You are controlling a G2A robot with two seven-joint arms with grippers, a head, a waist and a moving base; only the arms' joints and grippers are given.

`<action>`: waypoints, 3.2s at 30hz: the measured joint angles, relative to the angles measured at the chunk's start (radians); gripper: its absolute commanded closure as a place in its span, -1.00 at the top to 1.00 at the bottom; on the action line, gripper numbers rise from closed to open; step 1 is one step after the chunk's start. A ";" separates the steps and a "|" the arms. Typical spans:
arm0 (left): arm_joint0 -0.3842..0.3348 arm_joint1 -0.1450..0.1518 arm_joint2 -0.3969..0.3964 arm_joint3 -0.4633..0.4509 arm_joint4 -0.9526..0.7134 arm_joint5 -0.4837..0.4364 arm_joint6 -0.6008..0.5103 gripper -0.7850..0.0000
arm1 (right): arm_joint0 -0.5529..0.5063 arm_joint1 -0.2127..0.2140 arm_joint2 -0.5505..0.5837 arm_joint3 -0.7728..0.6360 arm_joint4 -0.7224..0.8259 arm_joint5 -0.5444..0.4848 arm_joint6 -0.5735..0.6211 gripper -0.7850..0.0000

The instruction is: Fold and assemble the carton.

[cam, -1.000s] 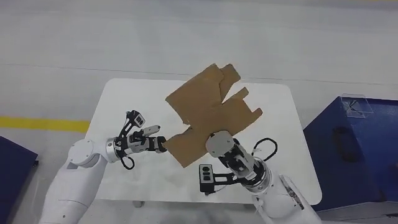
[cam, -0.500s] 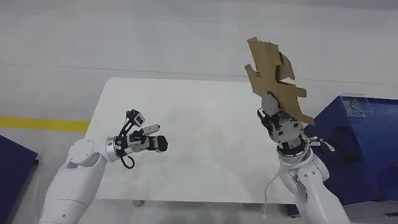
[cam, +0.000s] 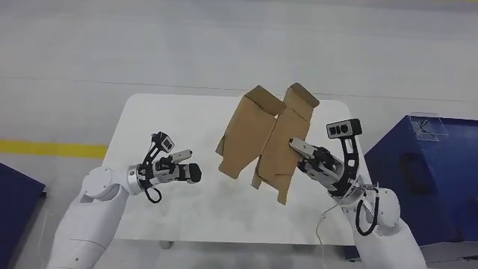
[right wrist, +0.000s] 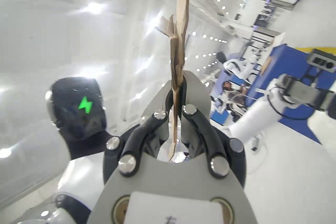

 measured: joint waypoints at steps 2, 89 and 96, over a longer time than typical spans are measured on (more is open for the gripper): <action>0.000 0.000 0.000 0.000 0.000 0.000 0.000 1.00 | 0.002 0.000 -0.003 0.003 -0.011 -0.001 0.004 -1.00; 0.000 0.000 0.000 0.000 0.000 0.000 0.000 1.00 | -0.068 0.002 -0.110 -0.064 -0.340 -0.043 -0.154 -1.00; 0.000 0.000 0.000 0.000 0.000 0.000 0.000 1.00 | -0.069 0.002 -0.110 -0.065 -0.342 -0.044 -0.155 -1.00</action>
